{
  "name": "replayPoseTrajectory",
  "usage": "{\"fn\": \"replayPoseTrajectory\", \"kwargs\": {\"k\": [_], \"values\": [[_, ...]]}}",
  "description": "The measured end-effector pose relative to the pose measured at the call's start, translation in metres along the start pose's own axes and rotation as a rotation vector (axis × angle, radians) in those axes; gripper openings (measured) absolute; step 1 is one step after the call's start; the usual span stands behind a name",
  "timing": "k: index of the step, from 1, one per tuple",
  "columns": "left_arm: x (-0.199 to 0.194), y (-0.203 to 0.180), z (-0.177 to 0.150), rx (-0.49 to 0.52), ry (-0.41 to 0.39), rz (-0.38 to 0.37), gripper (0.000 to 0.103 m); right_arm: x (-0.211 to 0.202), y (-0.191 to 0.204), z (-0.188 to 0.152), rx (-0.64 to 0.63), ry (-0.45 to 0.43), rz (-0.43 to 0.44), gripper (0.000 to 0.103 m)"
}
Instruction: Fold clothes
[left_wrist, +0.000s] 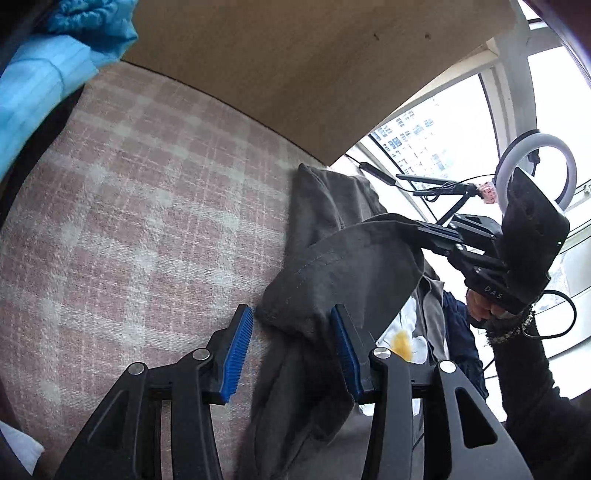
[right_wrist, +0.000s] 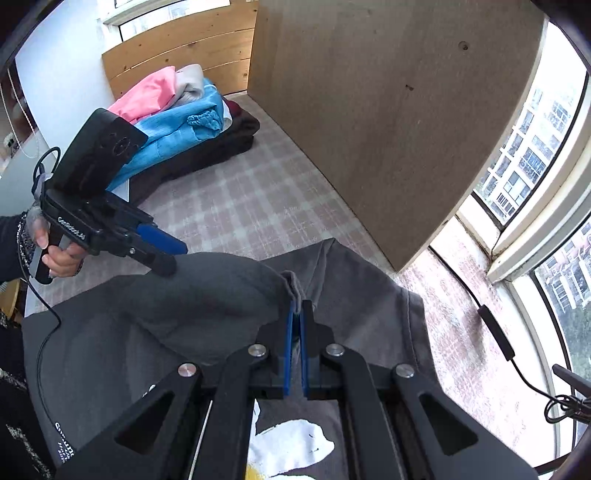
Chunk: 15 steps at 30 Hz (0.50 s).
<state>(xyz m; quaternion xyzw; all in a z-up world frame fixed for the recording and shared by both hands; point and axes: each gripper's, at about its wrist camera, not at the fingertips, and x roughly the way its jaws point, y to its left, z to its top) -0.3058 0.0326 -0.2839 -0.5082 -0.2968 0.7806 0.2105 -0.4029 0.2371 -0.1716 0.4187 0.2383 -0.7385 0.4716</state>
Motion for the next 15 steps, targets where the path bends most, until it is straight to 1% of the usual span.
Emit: {"fn": "replayPoseTrajectory", "kwargs": {"k": [1, 2, 3, 4, 5, 8, 9, 11, 13, 15], "values": [[0.004, -0.001, 0.0, 0.001, 0.004, 0.006, 0.041, -0.001, -0.001, -0.004, 0.007, -0.001, -0.002, 0.003], [0.007, -0.003, 0.001, 0.003, 0.004, 0.01, 0.037, -0.002, -0.002, -0.008, 0.015, -0.002, -0.007, 0.003], [0.007, -0.006, 0.0, 0.005, -0.008, 0.006, 0.021, -0.002, -0.003, -0.011, 0.022, 0.0, -0.014, 0.003], [0.007, -0.008, 0.0, 0.009, -0.021, 0.0, 0.013, -0.001, -0.004, -0.015, 0.03, 0.002, -0.021, 0.003], [0.004, -0.012, 0.0, 0.021, -0.036, -0.01, 0.007, -0.001, -0.004, -0.017, 0.035, 0.004, -0.025, 0.003], [-0.017, -0.024, 0.001, 0.069, -0.123, 0.002, 0.007, -0.001, -0.003, -0.017, 0.037, -0.007, -0.06, 0.003], [-0.03, -0.025, 0.002, 0.069, -0.16, 0.007, 0.007, -0.002, -0.004, -0.013, 0.041, -0.022, -0.073, 0.003], [-0.056, -0.028, 0.003, 0.071, -0.235, 0.019, 0.007, -0.007, -0.002, -0.001, 0.046, -0.082, -0.097, 0.003], [-0.084, -0.032, 0.001, 0.089, -0.312, 0.066, 0.006, -0.012, 0.0, 0.02, 0.05, -0.147, -0.09, 0.003], [-0.108, -0.033, -0.002, 0.102, -0.382, 0.118, 0.006, -0.014, 0.006, 0.05, 0.039, -0.214, -0.077, 0.003]]}}
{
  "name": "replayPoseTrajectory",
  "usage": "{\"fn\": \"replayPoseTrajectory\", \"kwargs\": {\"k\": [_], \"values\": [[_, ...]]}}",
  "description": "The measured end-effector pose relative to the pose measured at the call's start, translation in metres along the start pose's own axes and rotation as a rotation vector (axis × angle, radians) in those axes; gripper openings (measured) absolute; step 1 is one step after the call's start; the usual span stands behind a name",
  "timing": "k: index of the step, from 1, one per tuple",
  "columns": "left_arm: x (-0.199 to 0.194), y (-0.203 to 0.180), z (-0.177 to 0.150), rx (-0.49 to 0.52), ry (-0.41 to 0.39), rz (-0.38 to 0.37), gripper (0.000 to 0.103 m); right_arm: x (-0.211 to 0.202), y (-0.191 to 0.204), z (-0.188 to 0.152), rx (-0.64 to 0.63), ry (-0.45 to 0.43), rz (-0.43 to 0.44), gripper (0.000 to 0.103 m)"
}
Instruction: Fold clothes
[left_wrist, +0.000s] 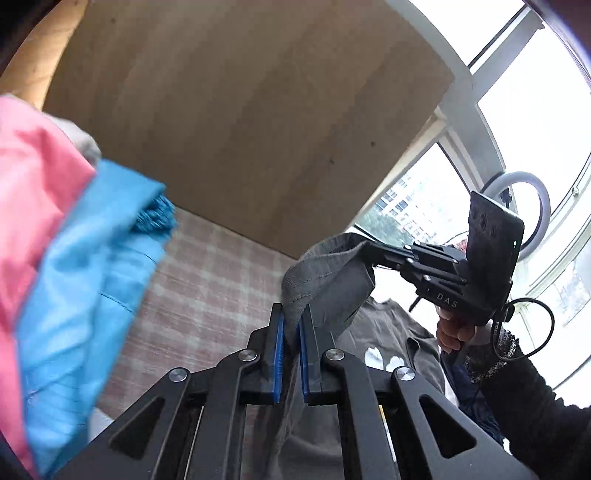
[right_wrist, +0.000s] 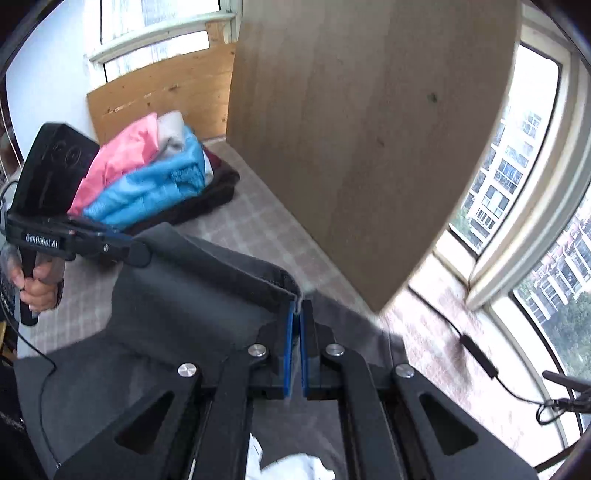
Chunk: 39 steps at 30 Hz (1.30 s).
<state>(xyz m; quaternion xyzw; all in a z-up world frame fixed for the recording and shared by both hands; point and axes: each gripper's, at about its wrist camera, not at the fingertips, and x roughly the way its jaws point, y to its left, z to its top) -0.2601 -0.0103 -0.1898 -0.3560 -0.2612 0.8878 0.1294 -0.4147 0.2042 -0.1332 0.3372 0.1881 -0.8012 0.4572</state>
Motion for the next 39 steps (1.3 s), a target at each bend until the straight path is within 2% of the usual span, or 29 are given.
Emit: {"fn": "replayPoseTrajectory", "kwargs": {"k": [3, 7, 11, 15, 18, 19, 20, 21, 22, 23, 24, 26, 29, 32, 34, 36, 38, 39], "values": [[-0.023, 0.007, 0.0, 0.002, -0.053, 0.038, 0.006, 0.019, 0.016, 0.047, -0.043, -0.063, 0.034, 0.003], [-0.026, 0.018, -0.008, -0.002, -0.047, 0.064, 0.006, 0.061, 0.037, 0.088, -0.091, -0.05, 0.111, 0.003], [-0.025, 0.021, -0.016, 0.011, -0.032, 0.052, 0.006, 0.088, 0.061, 0.095, -0.181, -0.001, 0.124, 0.003], [-0.025, -0.001, -0.023, 0.094, -0.009, -0.004, 0.006, 0.065, 0.062, 0.088, -0.173, -0.037, 0.139, 0.003], [-0.017, -0.029, -0.033, 0.179, 0.054, -0.083, 0.006, 0.021, 0.044, 0.061, -0.137, -0.067, 0.107, 0.003], [-0.008, -0.038, -0.04, 0.193, 0.114, -0.129, 0.007, 0.005, 0.034, 0.045, -0.114, -0.06, 0.082, 0.003], [0.002, -0.045, -0.05, 0.24, 0.185, -0.124, 0.014, -0.011, 0.025, 0.029, -0.091, -0.052, 0.056, 0.003], [0.011, -0.053, -0.06, 0.288, 0.257, -0.119, 0.015, -0.021, 0.014, 0.01, -0.067, 0.004, 0.023, 0.013], [0.019, -0.059, -0.069, 0.33, 0.318, -0.114, 0.013, -0.025, 0.001, -0.014, -0.036, 0.099, -0.04, 0.035], [0.018, -0.058, -0.073, 0.344, 0.328, -0.112, 0.013, -0.028, -0.013, -0.038, -0.003, 0.201, -0.111, 0.043], [0.017, -0.055, -0.076, 0.35, 0.335, -0.11, 0.015, -0.033, -0.025, -0.059, 0.032, 0.281, -0.172, 0.045], [0.01, -0.037, -0.072, 0.278, 0.319, -0.105, 0.017, -0.05, -0.041, -0.082, 0.107, 0.306, -0.195, 0.045], [0.002, -0.015, -0.068, 0.227, 0.291, -0.035, 0.018, -0.067, -0.049, -0.077, 0.205, 0.194, -0.084, 0.045], [0.013, -0.009, -0.066, 0.24, 0.274, 0.049, 0.018, -0.037, -0.037, -0.045, 0.201, 0.139, 0.031, 0.045], [0.012, -0.004, -0.07, 0.25, 0.268, 0.078, 0.018, 0.004, -0.028, -0.022, 0.217, 0.165, 0.117, 0.045], [0.015, -0.001, -0.072, 0.258, 0.265, 0.083, 0.018, 0.045, -0.031, -0.005, 0.284, 0.222, 0.169, 0.045], [0.017, -0.004, -0.072, 0.276, 0.269, 0.078, 0.018, 0.075, -0.036, 0.005, 0.366, 0.277, 0.191, 0.045], [0.018, -0.005, -0.07, 0.284, 0.27, 0.076, 0.018, 0.079, -0.035, 0.008, 0.369, 0.277, 0.177, 0.044]]}}
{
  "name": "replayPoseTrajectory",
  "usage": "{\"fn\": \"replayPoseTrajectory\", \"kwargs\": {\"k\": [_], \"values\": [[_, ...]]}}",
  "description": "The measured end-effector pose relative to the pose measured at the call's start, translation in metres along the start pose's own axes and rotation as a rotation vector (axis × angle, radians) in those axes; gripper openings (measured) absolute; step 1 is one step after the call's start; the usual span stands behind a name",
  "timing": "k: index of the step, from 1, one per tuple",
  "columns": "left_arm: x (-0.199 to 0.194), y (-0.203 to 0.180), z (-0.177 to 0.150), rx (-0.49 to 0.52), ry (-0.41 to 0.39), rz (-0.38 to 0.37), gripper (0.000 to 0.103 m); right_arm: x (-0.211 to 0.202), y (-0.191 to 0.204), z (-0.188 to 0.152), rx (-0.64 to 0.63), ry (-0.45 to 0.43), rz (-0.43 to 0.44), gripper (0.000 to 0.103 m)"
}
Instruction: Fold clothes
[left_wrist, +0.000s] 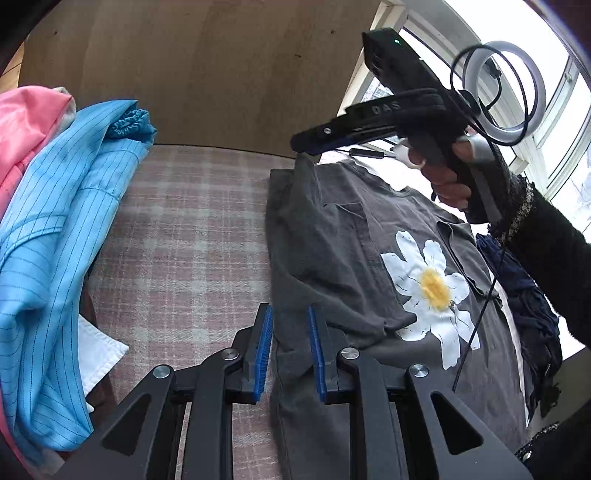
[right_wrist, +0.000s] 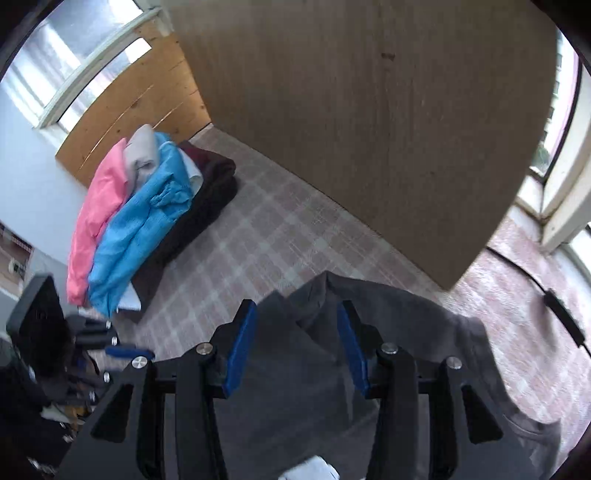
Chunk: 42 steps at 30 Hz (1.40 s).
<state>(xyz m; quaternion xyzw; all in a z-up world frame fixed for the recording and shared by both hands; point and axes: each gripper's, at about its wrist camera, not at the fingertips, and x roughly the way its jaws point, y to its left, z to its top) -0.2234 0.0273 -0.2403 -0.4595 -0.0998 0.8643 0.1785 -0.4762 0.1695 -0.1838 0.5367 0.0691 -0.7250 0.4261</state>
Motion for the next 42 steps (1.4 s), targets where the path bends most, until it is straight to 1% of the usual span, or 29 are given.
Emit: {"fn": "replayPoseTrajectory", "kwargs": {"k": [1, 3, 4, 6, 9, 11, 12, 13, 14, 15, 16, 19, 22, 24, 25, 26, 27, 29, 32, 35, 37, 38, 39, 40, 41, 42], "values": [[0.001, 0.0, 0.003, 0.007, -0.003, -0.006, 0.018, 0.001, 0.002, 0.003, -0.004, -0.01, -0.019, 0.044], [0.0, -0.001, 0.007, 0.026, -0.008, -0.009, 0.018, -0.01, 0.007, -0.004, -0.058, -0.045, -0.041, 0.043], [-0.001, -0.002, 0.008, 0.038, -0.011, -0.007, 0.018, -0.016, 0.006, -0.012, -0.079, -0.041, -0.072, 0.044], [-0.002, -0.003, 0.009, 0.047, -0.01, -0.026, 0.018, -0.021, -0.004, -0.034, -0.09, -0.022, -0.145, 0.043], [-0.001, -0.017, 0.006, 0.045, 0.006, -0.103, 0.018, -0.018, -0.016, -0.065, -0.086, 0.0, -0.154, 0.043], [0.004, -0.042, 0.004, 0.099, 0.015, -0.145, 0.018, -0.011, -0.018, -0.074, -0.084, 0.018, -0.157, 0.043], [0.007, -0.055, 0.003, 0.138, 0.018, -0.155, 0.021, -0.007, -0.018, -0.076, -0.09, 0.029, -0.162, 0.039], [0.013, -0.069, 0.002, 0.174, 0.026, -0.165, 0.023, -0.003, -0.017, -0.077, -0.096, 0.04, -0.167, 0.033], [0.02, -0.081, 0.002, 0.209, 0.035, -0.173, 0.023, 0.001, -0.017, -0.078, -0.103, 0.051, -0.173, 0.03], [0.028, -0.093, 0.002, 0.244, 0.044, -0.178, 0.024, 0.004, -0.017, -0.079, -0.102, 0.057, -0.17, 0.023], [0.036, -0.101, 0.001, 0.274, 0.055, -0.171, 0.024, 0.006, -0.017, -0.079, -0.098, 0.06, -0.165, 0.019], [0.062, -0.117, -0.002, 0.345, 0.102, -0.14, 0.025, 0.008, -0.018, -0.08, -0.097, 0.067, -0.171, 0.016], [0.074, -0.116, -0.006, 0.344, 0.13, -0.15, 0.025, 0.007, -0.018, -0.083, -0.101, 0.068, -0.169, 0.01], [0.079, -0.113, -0.009, 0.341, 0.137, -0.146, 0.024, 0.008, -0.018, -0.084, -0.102, 0.067, -0.171, 0.009], [0.083, -0.111, -0.01, 0.338, 0.143, -0.131, 0.021, 0.007, -0.018, -0.084, -0.103, 0.065, -0.172, 0.009], [0.086, -0.109, -0.011, 0.334, 0.146, -0.118, 0.01, 0.007, -0.019, -0.085, -0.104, 0.063, -0.172, 0.009], [0.085, -0.106, -0.011, 0.322, 0.13, -0.119, 0.004, 0.006, -0.018, -0.085, -0.107, 0.059, -0.175, 0.009], [0.081, -0.101, -0.007, 0.286, 0.133, -0.147, 0.004, 0.004, -0.016, -0.086, -0.115, 0.05, -0.184, 0.006], [0.059, -0.104, 0.001, 0.256, 0.093, -0.202, 0.004, -0.007, -0.01, -0.089, -0.137, 0.013, -0.212, 0.004], [0.034, -0.113, 0.004, 0.257, 0.052, -0.285, 0.004, -0.038, -0.003, -0.096, -0.127, -0.05, -0.184, 0.003], [0.034, -0.118, 0.0, 0.282, 0.065, -0.303, 0.004, -0.061, 0.002, -0.104, -0.111, -0.085, -0.159, 0.003], [0.035, -0.12, -0.002, 0.291, 0.078, -0.308, 0.005, -0.065, 0.002, -0.108, -0.1, -0.069, -0.158, 0.003], [0.045, -0.118, -0.006, 0.285, 0.126, -0.295, 0.007, -0.068, 0.001, -0.112, -0.088, -0.045, -0.161, 0.003], [0.052, -0.115, -0.009, 0.275, 0.165, -0.267, 0.006, -0.063, -0.001, -0.114, -0.086, 0.008, -0.2, 0.004], [0.052, -0.11, -0.012, 0.256, 0.183, -0.255, 0.005, -0.055, -0.004, -0.115, -0.088, 0.069, -0.25, 0.005], [0.047, -0.103, -0.014, 0.232, 0.172, -0.257, 0.005, -0.053, -0.007, -0.114, -0.077, 0.082, -0.277, 0.006]]}}
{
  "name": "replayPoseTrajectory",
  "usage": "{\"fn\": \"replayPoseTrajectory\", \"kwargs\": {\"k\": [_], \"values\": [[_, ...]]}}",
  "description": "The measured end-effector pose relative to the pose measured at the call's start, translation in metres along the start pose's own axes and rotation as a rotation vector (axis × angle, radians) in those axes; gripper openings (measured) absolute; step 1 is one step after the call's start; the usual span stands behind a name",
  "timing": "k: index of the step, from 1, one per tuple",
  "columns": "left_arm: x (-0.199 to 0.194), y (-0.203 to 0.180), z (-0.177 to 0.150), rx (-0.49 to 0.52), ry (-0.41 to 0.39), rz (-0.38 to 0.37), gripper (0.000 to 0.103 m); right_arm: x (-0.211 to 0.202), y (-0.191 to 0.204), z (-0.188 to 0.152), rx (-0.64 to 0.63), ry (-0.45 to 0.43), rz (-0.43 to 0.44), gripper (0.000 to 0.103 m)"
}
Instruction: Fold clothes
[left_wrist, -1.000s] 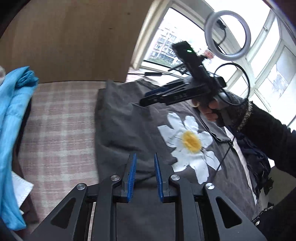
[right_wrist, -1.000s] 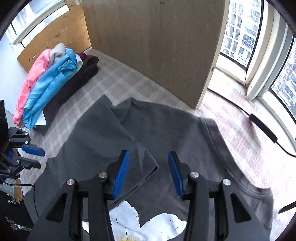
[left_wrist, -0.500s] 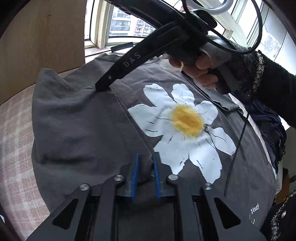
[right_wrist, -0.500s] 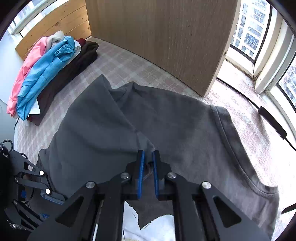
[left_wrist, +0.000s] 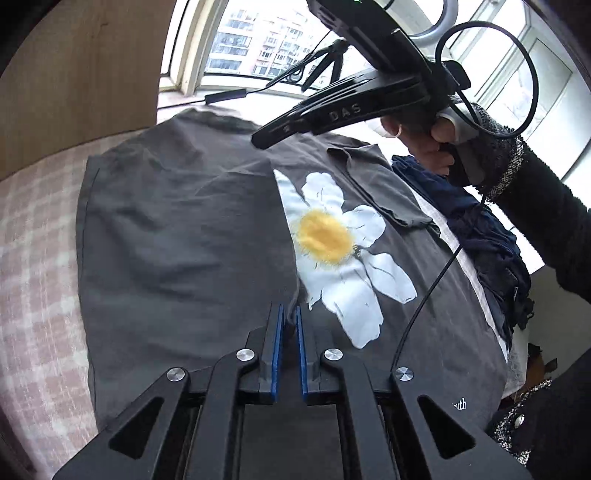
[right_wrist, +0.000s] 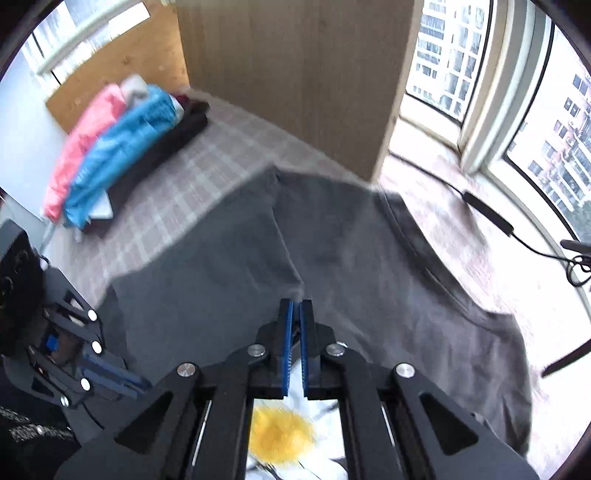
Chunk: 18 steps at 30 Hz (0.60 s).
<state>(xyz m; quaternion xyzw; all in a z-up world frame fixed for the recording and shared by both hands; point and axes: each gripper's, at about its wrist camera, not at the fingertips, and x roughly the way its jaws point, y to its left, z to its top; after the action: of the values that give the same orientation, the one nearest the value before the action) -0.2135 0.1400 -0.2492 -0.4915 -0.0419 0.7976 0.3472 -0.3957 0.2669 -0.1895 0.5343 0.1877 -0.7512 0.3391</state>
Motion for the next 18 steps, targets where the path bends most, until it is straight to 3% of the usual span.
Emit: {"fn": "replayPoseTrajectory", "kwargs": {"k": [1, 3, 6, 8, 11, 14, 17, 18], "values": [[-0.007, 0.005, -0.004, -0.021, -0.016, 0.001, 0.006, 0.001, -0.004, 0.001, 0.014, 0.001, -0.02, 0.006], [-0.024, 0.017, -0.013, -0.054, -0.053, 0.066, 0.012, -0.001, -0.012, 0.01, 0.067, -0.048, 0.045, 0.007], [-0.044, 0.039, -0.025, -0.101, -0.081, 0.177, 0.012, 0.015, -0.009, 0.044, 0.082, -0.096, 0.135, 0.01], [-0.051, 0.052, -0.031, -0.119, -0.082, 0.219, 0.012, 0.037, 0.003, 0.066, 0.066, -0.076, 0.192, 0.015], [-0.048, 0.054, -0.034, -0.064, -0.063, 0.279, 0.013, 0.066, 0.025, 0.089, 0.02, -0.017, 0.199, 0.017], [-0.042, 0.053, -0.037, -0.017, -0.039, 0.272, 0.017, 0.087, 0.037, 0.102, -0.008, 0.044, 0.193, 0.017], [-0.034, 0.056, -0.038, -0.014, -0.031, 0.309, 0.017, 0.09, 0.039, 0.106, -0.007, 0.037, 0.222, 0.017], [-0.031, 0.058, -0.038, -0.019, -0.026, 0.33, 0.017, 0.091, 0.041, 0.107, -0.019, 0.029, 0.217, 0.012]]}}
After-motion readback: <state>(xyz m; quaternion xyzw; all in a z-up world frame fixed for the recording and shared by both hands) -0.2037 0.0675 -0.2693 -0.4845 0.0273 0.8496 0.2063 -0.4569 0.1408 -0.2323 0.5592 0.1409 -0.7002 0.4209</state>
